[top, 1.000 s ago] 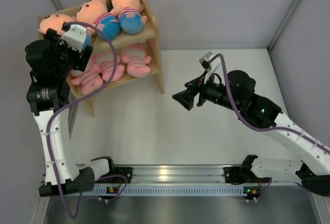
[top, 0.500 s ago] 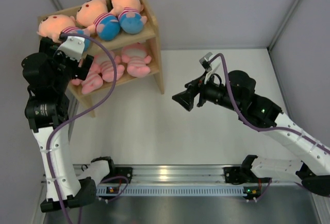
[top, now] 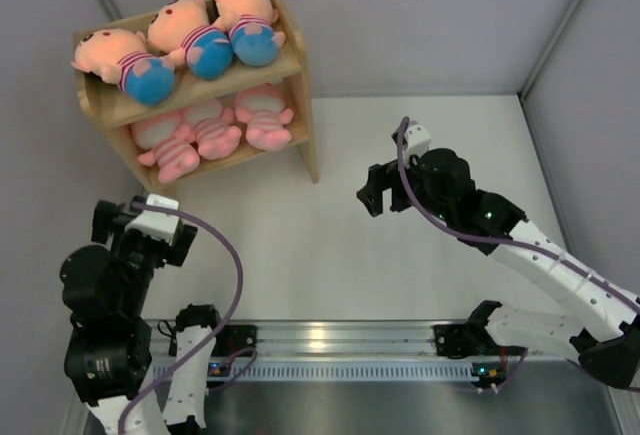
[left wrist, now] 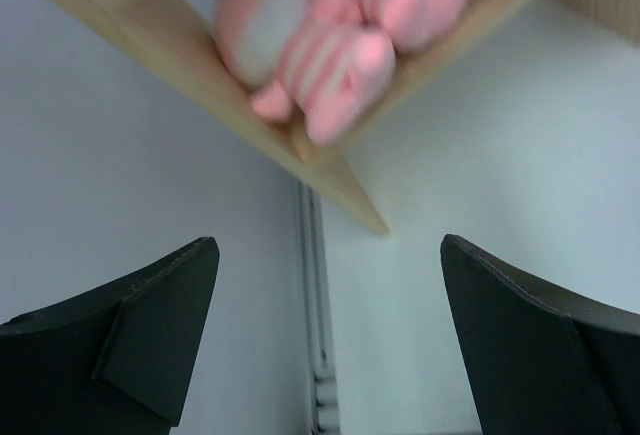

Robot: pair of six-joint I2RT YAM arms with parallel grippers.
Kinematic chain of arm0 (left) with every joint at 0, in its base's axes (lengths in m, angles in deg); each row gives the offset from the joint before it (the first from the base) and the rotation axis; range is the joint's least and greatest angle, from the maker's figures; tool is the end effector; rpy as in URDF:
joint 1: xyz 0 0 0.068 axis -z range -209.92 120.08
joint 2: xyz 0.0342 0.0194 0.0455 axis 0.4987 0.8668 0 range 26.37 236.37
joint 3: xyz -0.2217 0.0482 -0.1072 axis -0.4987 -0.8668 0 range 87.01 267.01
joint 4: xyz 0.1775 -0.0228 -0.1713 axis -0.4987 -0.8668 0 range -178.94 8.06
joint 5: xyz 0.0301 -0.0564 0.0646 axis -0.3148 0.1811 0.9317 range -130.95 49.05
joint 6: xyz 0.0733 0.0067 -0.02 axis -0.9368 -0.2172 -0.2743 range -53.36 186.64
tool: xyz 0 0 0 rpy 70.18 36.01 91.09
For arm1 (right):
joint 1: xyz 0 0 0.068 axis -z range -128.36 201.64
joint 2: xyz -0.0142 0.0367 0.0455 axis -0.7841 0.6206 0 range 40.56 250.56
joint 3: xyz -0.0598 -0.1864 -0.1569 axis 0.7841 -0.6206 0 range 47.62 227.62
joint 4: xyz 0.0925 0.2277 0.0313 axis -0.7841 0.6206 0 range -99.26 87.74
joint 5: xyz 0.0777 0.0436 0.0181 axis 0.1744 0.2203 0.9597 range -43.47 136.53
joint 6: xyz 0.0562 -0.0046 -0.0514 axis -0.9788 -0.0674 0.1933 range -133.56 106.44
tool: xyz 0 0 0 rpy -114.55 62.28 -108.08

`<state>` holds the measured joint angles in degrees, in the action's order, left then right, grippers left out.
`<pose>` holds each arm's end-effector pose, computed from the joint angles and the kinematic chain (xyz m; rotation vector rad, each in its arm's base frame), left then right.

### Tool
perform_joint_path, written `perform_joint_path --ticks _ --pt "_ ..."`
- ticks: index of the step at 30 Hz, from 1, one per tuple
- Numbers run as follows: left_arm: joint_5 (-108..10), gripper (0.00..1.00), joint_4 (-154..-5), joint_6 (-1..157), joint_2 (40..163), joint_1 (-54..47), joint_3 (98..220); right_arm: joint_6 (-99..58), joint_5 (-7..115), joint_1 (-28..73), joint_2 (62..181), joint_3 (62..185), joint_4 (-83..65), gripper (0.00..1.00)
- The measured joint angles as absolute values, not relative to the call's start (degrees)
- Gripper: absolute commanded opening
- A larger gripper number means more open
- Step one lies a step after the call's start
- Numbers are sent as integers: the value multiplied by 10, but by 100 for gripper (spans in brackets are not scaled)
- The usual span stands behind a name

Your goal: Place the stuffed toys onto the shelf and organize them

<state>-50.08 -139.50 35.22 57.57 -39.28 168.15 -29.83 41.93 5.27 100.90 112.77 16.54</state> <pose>0.0534 -0.0016 0.4351 0.4453 1.6592 0.3944 0.1792 0.1805 0.3527 -0.4636 1.9367 0.6432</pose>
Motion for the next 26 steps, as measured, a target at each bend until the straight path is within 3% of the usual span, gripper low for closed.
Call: perform_joint_path --ticks 5,10,26 --pt "-460 99 -1477 349 465 -416 1457 -301 381 138 978 1013 194 96" --pt "-453 99 -1507 352 416 -440 1322 -312 369 207 924 943 189 99" --pt "-408 99 -1491 359 361 -470 1286 -343 380 230 894 884 99 100"
